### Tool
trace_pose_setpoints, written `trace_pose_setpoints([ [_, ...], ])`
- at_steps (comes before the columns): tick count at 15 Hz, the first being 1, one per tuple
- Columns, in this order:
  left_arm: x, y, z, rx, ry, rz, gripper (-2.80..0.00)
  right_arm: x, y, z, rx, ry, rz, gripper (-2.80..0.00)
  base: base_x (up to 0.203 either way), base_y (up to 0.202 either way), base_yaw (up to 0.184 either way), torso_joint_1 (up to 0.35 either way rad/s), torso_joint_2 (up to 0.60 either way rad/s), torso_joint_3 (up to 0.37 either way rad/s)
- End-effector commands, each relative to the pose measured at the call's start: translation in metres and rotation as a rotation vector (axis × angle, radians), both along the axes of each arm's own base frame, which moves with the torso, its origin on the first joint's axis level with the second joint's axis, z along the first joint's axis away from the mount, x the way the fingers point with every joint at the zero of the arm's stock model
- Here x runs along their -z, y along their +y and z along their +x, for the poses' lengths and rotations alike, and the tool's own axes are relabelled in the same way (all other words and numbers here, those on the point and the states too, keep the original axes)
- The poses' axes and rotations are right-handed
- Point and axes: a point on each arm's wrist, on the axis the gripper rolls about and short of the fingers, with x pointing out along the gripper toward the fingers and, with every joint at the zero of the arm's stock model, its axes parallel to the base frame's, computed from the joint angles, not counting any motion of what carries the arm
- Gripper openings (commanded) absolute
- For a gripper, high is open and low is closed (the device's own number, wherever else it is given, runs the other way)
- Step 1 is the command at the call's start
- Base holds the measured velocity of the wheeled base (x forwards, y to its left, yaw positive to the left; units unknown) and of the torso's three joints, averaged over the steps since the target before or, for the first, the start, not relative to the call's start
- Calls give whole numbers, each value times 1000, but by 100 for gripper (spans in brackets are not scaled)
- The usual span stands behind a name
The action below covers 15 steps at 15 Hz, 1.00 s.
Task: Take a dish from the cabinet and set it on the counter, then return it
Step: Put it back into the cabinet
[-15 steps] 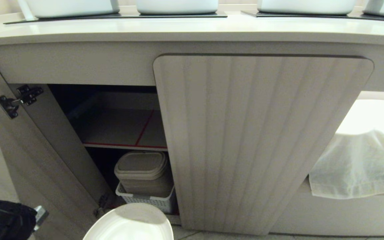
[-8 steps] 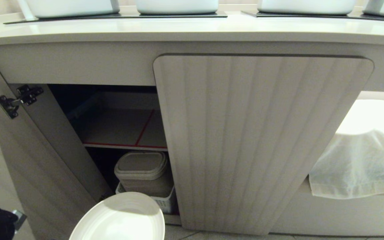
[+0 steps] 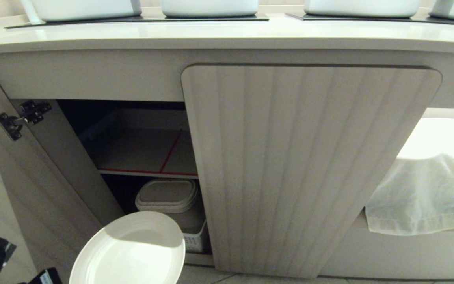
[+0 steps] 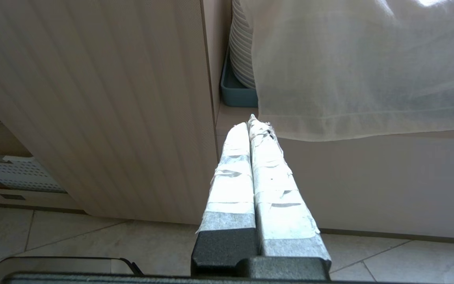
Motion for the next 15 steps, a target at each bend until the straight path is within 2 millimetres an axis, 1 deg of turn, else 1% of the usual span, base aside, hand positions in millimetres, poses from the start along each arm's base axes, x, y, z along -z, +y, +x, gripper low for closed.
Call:
trace_pose_setpoints([
  [1, -5, -1, 11, -19, 1, -4, -280, 0, 0, 0, 0, 0, 1, -280, 0, 0, 0, 0, 0, 0],
  [5, -11, -1, 39, -65, 28, -1, -280, 0, 0, 0, 0, 0, 0, -280, 0, 0, 0, 0, 0, 0],
  [7, -10, 1, 49, -88, 46, -1, -280, 0, 0, 0, 0, 0, -1, -280, 0, 0, 0, 0, 0, 0],
  [12, -8, 6, 74, -133, 23, -21, -280, 0, 0, 0, 0, 1, -1, -280, 0, 0, 0, 0, 0, 0],
  [15, -6, 8, 96, -147, 24, -29, -280, 0, 0, 0, 0, 1, -1, -280, 0, 0, 0, 0, 0, 0],
])
